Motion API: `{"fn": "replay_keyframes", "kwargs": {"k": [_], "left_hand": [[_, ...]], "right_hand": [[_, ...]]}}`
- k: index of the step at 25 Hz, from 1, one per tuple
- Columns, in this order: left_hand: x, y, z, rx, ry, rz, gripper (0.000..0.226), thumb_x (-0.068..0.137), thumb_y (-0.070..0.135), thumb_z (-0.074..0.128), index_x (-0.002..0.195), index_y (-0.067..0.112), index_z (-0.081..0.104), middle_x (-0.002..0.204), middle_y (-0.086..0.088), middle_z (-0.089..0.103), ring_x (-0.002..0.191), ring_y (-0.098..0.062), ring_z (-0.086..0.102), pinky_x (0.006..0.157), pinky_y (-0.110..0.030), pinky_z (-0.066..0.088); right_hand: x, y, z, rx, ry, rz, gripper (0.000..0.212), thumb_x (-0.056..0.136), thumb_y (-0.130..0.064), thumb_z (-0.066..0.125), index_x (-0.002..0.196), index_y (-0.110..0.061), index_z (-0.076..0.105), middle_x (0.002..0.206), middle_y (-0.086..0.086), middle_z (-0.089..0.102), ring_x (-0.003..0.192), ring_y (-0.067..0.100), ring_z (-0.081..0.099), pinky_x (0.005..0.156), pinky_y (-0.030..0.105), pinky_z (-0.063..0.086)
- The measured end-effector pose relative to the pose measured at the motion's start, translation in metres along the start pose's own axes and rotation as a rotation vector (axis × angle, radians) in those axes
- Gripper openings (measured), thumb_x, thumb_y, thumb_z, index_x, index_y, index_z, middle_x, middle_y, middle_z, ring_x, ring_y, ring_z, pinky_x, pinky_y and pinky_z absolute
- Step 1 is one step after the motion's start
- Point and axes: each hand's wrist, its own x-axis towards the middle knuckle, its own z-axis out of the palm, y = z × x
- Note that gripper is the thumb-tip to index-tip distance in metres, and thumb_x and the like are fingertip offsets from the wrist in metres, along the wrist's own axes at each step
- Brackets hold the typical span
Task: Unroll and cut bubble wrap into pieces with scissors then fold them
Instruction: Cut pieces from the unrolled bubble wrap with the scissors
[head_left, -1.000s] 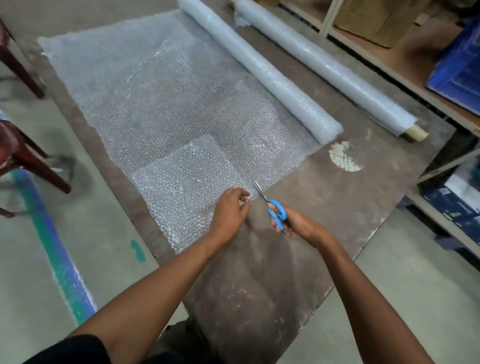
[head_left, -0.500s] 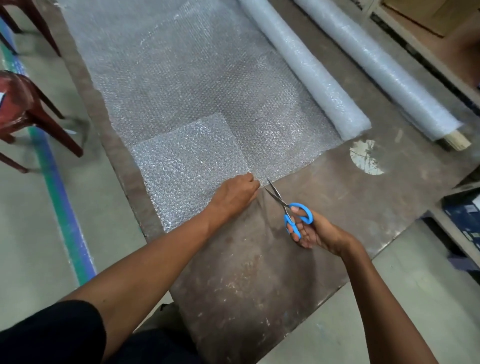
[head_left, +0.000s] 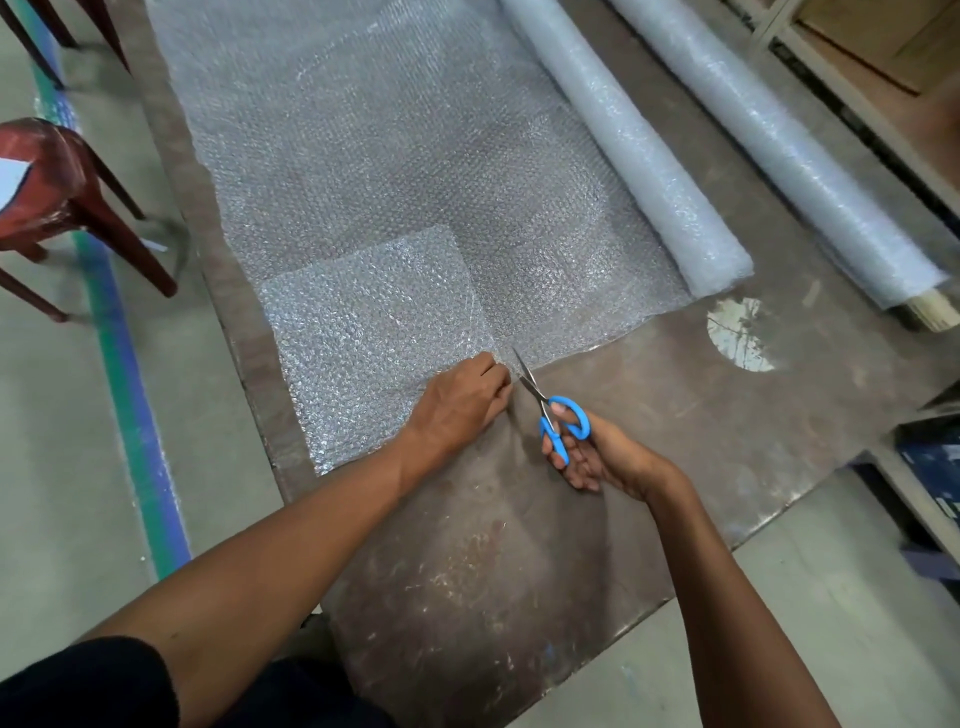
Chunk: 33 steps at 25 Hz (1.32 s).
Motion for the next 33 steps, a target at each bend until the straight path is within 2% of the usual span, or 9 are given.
{"fn": "replay_keyframes", "kwargs": {"k": [4,7,10,13,16,22,26,30,33], "left_hand": [[0.000,0.002,0.000,-0.038,0.041,-0.032,0.012,0.099,0.023,0.073,0.096,0.012,0.069,0.090,-0.003,0.063,0.072,-0.019,0.062,0.055,-0.025,0.043],[-0.002,0.002,0.001,-0.069,0.037,-0.053,0.014,0.102,0.026,0.068,0.099,0.012,0.070,0.092,-0.002,0.064,0.076,-0.019,0.062,0.056,-0.032,0.054],[-0.004,0.004,0.002,-0.090,0.050,-0.077,0.014,0.101,0.025,0.069,0.099,0.012,0.069,0.094,-0.002,0.064,0.075,-0.018,0.063,0.055,-0.033,0.055],[-0.001,0.005,0.001,-0.087,0.092,-0.081,0.013,0.100,0.023,0.071,0.098,0.011,0.069,0.093,-0.003,0.062,0.076,-0.020,0.060,0.059,-0.034,0.053],[0.002,0.003,0.000,-0.075,0.140,-0.063,0.012,0.099,0.022,0.071,0.095,0.010,0.070,0.089,-0.004,0.063,0.078,-0.022,0.057,0.067,-0.038,0.050],[0.001,-0.002,-0.002,-0.100,0.134,-0.080,0.014,0.098,0.026,0.071,0.094,0.012,0.069,0.088,-0.001,0.061,0.078,-0.019,0.056,0.068,-0.037,0.050],[0.002,-0.001,-0.002,-0.113,0.129,-0.057,0.014,0.096,0.027,0.073,0.093,0.014,0.069,0.086,0.000,0.062,0.076,-0.019,0.057,0.067,-0.037,0.050],[0.005,-0.004,-0.004,-0.064,0.123,-0.077,0.016,0.096,0.034,0.071,0.092,0.019,0.069,0.085,0.005,0.063,0.077,-0.018,0.058,0.069,-0.039,0.048],[0.005,-0.006,-0.007,-0.039,0.112,-0.080,0.016,0.097,0.037,0.069,0.093,0.021,0.068,0.084,0.007,0.062,0.078,-0.015,0.057,0.069,-0.036,0.045]], "right_hand": [[0.006,-0.004,-0.002,-0.045,0.025,-0.023,0.062,0.095,-0.067,0.055,0.097,-0.005,0.064,0.070,0.008,0.057,0.045,0.021,0.050,0.035,0.025,0.032],[0.005,0.001,-0.001,-0.080,0.067,-0.067,0.054,0.102,-0.058,0.058,0.096,-0.004,0.064,0.070,0.008,0.056,0.045,0.020,0.048,0.037,0.025,0.031],[0.005,0.005,-0.002,-0.100,0.066,-0.087,0.048,0.107,-0.051,0.055,0.095,-0.006,0.065,0.071,0.007,0.056,0.048,0.021,0.049,0.039,0.026,0.032],[0.006,0.002,-0.001,-0.073,0.062,-0.048,0.057,0.100,-0.062,0.058,0.095,-0.005,0.064,0.069,0.009,0.057,0.046,0.022,0.050,0.037,0.024,0.033],[0.009,-0.005,0.001,-0.052,0.049,-0.037,0.061,0.091,-0.065,0.053,0.093,-0.005,0.063,0.068,0.010,0.056,0.043,0.021,0.050,0.035,0.024,0.033],[0.023,-0.013,-0.001,-0.016,0.042,-0.047,0.063,0.091,-0.069,0.056,0.094,-0.006,0.064,0.069,0.009,0.056,0.045,0.021,0.049,0.037,0.026,0.031],[0.023,-0.017,0.001,-0.038,0.060,-0.097,0.059,0.098,-0.063,0.062,0.094,-0.004,0.063,0.069,0.008,0.055,0.044,0.018,0.046,0.037,0.025,0.030],[0.026,-0.019,-0.001,-0.088,0.067,-0.081,0.050,0.104,-0.054,0.057,0.094,-0.005,0.064,0.070,0.008,0.056,0.048,0.021,0.048,0.038,0.024,0.031],[0.029,-0.024,0.000,-0.099,0.064,-0.068,0.053,0.102,-0.058,0.060,0.096,-0.005,0.065,0.070,0.008,0.058,0.047,0.022,0.050,0.038,0.024,0.032]]}}
